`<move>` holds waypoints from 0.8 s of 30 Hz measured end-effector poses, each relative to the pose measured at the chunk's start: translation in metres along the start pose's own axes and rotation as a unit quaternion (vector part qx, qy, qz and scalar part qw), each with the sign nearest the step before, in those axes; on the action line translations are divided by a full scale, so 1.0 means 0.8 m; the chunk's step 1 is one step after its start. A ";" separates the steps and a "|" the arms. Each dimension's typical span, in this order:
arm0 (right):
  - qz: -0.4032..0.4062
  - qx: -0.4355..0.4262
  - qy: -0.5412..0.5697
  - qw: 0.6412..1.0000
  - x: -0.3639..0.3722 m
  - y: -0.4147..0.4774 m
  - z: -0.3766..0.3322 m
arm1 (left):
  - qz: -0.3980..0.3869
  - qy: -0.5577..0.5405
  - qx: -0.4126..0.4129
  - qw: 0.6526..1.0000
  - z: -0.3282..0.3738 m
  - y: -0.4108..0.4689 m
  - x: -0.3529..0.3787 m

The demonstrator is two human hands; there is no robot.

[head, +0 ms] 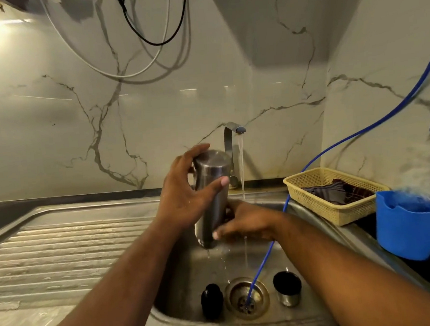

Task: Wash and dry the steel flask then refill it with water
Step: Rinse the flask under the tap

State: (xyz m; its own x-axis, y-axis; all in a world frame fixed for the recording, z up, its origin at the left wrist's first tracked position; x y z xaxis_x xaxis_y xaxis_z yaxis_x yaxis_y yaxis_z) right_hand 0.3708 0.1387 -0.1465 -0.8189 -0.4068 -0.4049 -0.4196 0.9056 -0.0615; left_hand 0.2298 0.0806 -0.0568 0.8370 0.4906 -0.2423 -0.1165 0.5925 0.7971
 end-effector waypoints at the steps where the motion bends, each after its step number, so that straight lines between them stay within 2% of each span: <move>1: 0.035 -0.032 -0.021 0.999 0.001 -0.001 -0.010 | 0.008 -0.017 0.023 1.000 0.008 0.003 -0.004; 3: 0.113 -0.062 -0.028 0.991 0.005 0.001 -0.015 | -0.012 -0.037 0.058 0.998 0.014 0.007 -0.004; 4: 0.122 -0.058 -0.028 0.990 0.011 0.003 -0.008 | -0.043 -0.034 0.047 0.997 0.006 0.004 0.003; 6: 0.074 -0.010 -0.076 0.994 0.027 0.008 0.022 | -0.108 0.012 -0.032 0.994 -0.029 -0.011 0.018; 8: 0.023 0.027 -0.182 0.983 0.030 0.009 0.047 | -0.142 0.054 -0.097 0.984 -0.062 -0.027 0.022; 10: 0.056 -0.005 -0.192 0.980 0.017 0.012 0.036 | -0.112 0.043 -0.081 0.990 -0.059 -0.020 0.012; 13: 0.148 -0.080 -0.076 0.983 0.008 0.013 0.000 | -0.030 -0.035 -0.031 0.998 -0.035 0.006 -0.003; 15: 0.120 -0.055 -0.083 0.988 0.024 0.011 0.005 | -0.047 0.000 -0.068 0.997 -0.044 -0.003 0.005; 17: 0.064 -0.010 -0.143 0.988 0.041 0.009 0.027 | -0.079 0.070 -0.105 0.989 -0.055 -0.019 0.012; 19: 0.115 -0.042 -0.111 0.986 0.029 0.005 0.012 | -0.057 0.053 -0.073 0.994 -0.039 -0.013 0.007; 21: 0.193 -0.107 -0.040 0.974 0.013 0.007 -0.010 | -0.026 -0.023 -0.024 0.999 -0.018 0.006 0.001; 22: 0.198 -0.113 -0.038 0.973 0.014 0.008 -0.013 | -0.027 -0.039 -0.028 0.998 -0.016 0.007 0.002; 24: 0.141 -0.049 -0.102 0.984 0.031 0.008 0.008 | -0.062 0.019 -0.107 0.992 -0.039 -0.012 0.012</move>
State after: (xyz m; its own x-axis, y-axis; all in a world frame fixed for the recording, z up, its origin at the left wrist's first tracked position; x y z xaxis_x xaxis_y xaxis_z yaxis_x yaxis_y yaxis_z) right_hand 0.3504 0.1349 -0.1624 -0.8167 -0.0997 -0.5683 -0.2309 0.9591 0.1635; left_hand 0.2220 0.0999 -0.0840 0.8318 0.4272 -0.3544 -0.1289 0.7697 0.6253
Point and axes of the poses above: each hand's wrist, its own y-axis towards the middle knuckle, its own x-axis out of the palm, z = x × y, the point moved 6 cm from there along y, towards the middle knuckle, and after that the axes turned 8 degrees about z, right-handed, at the moved point
